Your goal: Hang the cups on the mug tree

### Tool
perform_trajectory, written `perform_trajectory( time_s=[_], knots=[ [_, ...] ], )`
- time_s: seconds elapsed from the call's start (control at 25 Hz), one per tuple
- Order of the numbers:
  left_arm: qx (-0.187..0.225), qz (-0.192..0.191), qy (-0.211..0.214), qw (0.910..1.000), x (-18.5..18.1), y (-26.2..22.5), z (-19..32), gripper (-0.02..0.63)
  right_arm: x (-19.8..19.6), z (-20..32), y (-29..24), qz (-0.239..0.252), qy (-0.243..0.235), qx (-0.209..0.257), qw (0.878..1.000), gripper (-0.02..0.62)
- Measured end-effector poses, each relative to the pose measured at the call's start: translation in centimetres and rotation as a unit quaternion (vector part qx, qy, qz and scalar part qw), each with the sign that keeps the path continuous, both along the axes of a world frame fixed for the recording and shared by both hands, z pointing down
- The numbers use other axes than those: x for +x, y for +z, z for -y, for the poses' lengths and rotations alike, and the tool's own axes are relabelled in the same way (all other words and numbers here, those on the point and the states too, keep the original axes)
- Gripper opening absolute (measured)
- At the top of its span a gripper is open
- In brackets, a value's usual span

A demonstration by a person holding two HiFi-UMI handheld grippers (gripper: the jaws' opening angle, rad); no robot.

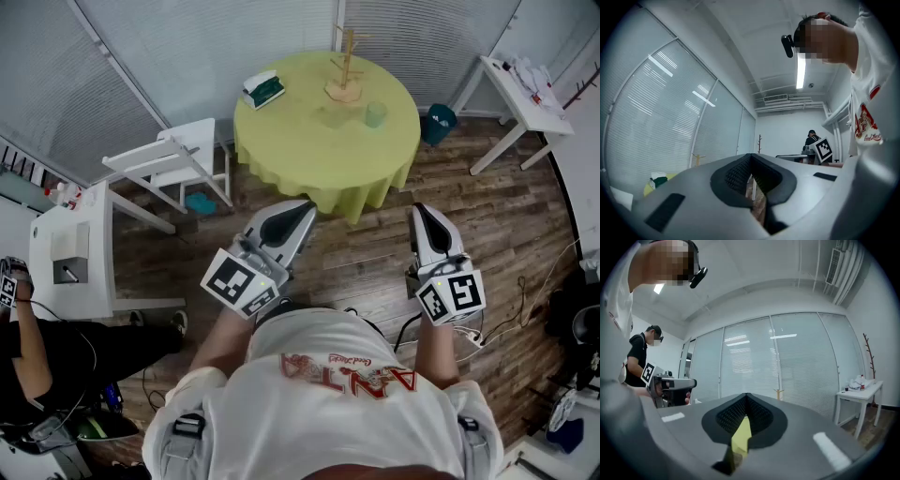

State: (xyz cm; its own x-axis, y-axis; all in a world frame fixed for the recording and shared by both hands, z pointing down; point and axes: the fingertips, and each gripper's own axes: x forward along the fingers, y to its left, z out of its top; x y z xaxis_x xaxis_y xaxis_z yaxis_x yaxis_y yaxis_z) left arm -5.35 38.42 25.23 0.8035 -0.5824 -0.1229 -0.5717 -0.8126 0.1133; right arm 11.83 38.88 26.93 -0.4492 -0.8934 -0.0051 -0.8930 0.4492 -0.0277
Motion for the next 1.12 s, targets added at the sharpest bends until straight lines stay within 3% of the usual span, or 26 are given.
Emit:
perform_trajectory(
  time_s=[0.48, 0.72, 0.92, 1.12],
  knots=[
    [-0.007, 0.007, -0.003, 0.9999, 0.7, 0.5, -0.8, 0.009, 0.6, -0.4, 0.4, -0.002, -0.008, -0.003, 1.0, 0.001],
    [-0.01, 0.011, -0.006, 0.9999, 0.2, 0.5, -1.0, 0.009, 0.5, 0.2, 0.5, 0.045, -0.017, -0.014, 0.999, 0.002],
    [-0.013, 0.01, -0.007, 0.9998, -1.8, 0.9, -0.3, 0.009, -0.7, 1.3, 1.3, 0.052, 0.001, -0.022, 0.998, 0.002],
    [-0.02, 0.009, -0.008, 0.9997, -5.6, 1.6, 1.2, 0.009, -4.3, 2.7, 1.8, 0.047, 0.005, -0.032, 0.998, 0.002]
  ],
)
